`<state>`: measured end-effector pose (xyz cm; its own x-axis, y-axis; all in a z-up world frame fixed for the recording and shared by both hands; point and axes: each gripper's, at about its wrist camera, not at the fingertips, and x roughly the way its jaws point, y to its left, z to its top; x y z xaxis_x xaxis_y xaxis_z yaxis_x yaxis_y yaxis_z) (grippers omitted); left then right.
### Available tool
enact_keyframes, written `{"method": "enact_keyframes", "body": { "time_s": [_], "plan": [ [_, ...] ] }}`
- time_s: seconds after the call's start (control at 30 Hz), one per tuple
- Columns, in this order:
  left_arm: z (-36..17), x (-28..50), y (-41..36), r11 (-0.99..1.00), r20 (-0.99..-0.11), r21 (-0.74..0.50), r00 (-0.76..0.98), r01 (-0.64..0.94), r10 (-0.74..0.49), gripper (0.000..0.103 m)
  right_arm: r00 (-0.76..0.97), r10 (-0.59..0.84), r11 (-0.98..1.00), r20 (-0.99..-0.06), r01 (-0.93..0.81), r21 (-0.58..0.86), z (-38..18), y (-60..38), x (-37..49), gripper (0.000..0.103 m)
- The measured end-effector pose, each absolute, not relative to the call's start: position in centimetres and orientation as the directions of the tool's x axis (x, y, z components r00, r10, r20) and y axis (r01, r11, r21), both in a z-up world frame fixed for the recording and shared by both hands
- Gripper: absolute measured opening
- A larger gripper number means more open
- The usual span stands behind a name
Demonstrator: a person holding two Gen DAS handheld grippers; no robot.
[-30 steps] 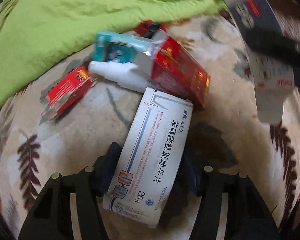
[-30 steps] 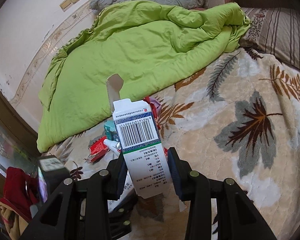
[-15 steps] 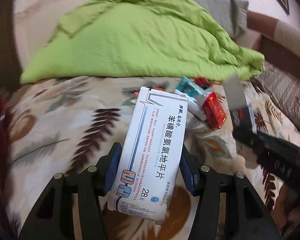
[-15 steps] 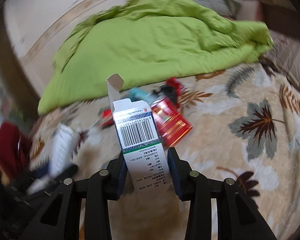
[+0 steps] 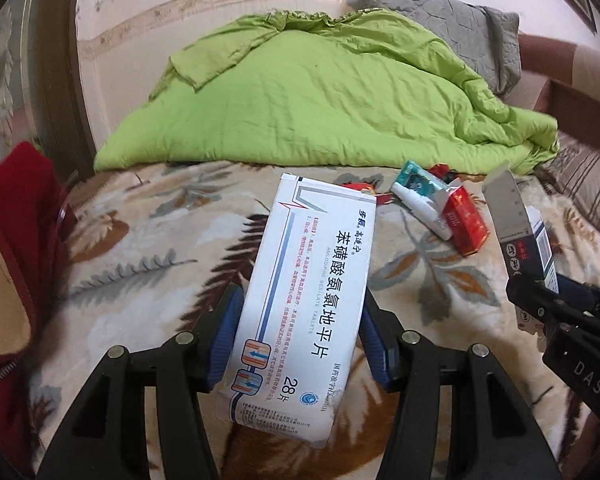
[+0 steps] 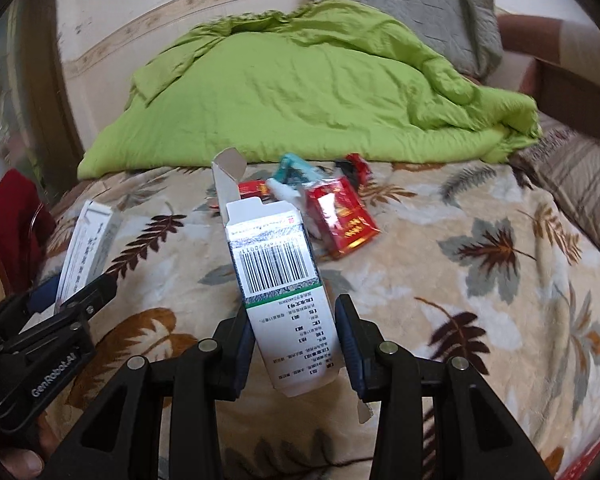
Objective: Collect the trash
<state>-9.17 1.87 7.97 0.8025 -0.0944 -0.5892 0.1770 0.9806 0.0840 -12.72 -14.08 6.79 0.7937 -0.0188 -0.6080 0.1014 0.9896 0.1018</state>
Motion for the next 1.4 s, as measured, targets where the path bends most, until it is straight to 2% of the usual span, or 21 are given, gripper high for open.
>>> {"method": "enact_keyframes", "body": {
  "time_s": [1.4],
  "plan": [
    [7.78,-8.89,1.29,0.971,-0.581,0.105,0.806,0.213,-0.114,0.055,0.792,-0.006,0.991,-0.611,0.087,0.103,6.61,-13.49,-11.89,0.042]
  ]
}}
